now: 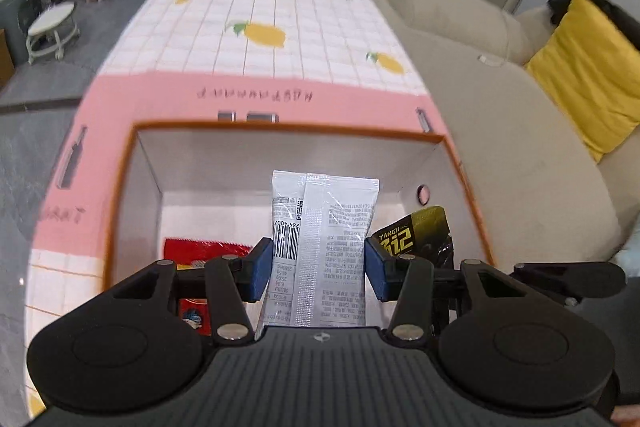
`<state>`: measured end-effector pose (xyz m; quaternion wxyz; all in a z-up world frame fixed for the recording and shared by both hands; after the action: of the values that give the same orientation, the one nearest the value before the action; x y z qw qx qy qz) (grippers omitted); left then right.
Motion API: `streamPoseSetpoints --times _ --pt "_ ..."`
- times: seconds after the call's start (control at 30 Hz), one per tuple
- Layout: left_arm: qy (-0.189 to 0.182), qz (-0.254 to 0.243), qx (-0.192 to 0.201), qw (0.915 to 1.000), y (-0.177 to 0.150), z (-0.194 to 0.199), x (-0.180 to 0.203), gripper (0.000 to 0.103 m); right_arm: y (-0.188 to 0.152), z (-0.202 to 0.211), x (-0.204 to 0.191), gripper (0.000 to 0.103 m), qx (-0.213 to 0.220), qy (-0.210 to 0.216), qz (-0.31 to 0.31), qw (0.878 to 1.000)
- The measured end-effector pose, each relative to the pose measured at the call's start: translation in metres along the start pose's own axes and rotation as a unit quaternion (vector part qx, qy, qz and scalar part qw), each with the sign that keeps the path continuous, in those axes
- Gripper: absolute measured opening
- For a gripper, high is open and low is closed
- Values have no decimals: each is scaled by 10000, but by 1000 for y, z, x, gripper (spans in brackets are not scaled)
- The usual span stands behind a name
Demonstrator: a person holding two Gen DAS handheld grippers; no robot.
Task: Organize snacks
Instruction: 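Carry both packets into the orange box and open both tools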
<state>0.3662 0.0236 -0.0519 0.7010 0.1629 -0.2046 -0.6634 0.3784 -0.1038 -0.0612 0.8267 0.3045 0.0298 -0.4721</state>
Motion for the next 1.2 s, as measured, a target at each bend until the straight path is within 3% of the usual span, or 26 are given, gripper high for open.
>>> streamPoseSetpoints --times 0.27,0.63,0.8,0.97,1.1,1.2 --pt "51 -18 -621 9981 -13 -47 6 55 -7 -39 19 46 -521 17 -163 9985" --pt "137 -102 -1011 9947 -21 -69 4 55 -4 -61 22 48 -881 175 -393 9952" --pt "239 -153 -990 9947 -24 -65 -1 56 -5 -62 22 50 -919 135 -482 9945" --pt "228 -268 -865 9956 -25 -56 3 66 -4 -59 17 53 -915 36 -419 9949" --pt "196 -240 -694 9971 -23 -41 3 72 -2 -52 15 69 -832 21 -464 9954" --pt "259 -317 -493 9979 -22 -25 5 72 -1 -44 9 69 -758 -86 -332 9965"
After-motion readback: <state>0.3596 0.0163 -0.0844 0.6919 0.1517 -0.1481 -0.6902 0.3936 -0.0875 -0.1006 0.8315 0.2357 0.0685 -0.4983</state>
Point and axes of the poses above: each gripper's, at about its wrist camera, not at the fingertips, and z roughly against the way its jaws point, x to its right, y to its top, the point moved 1 cm from there along -z, roughly the way its jaws point, and after that the axes turned 11 degrees about y, right-handed, at the moved point
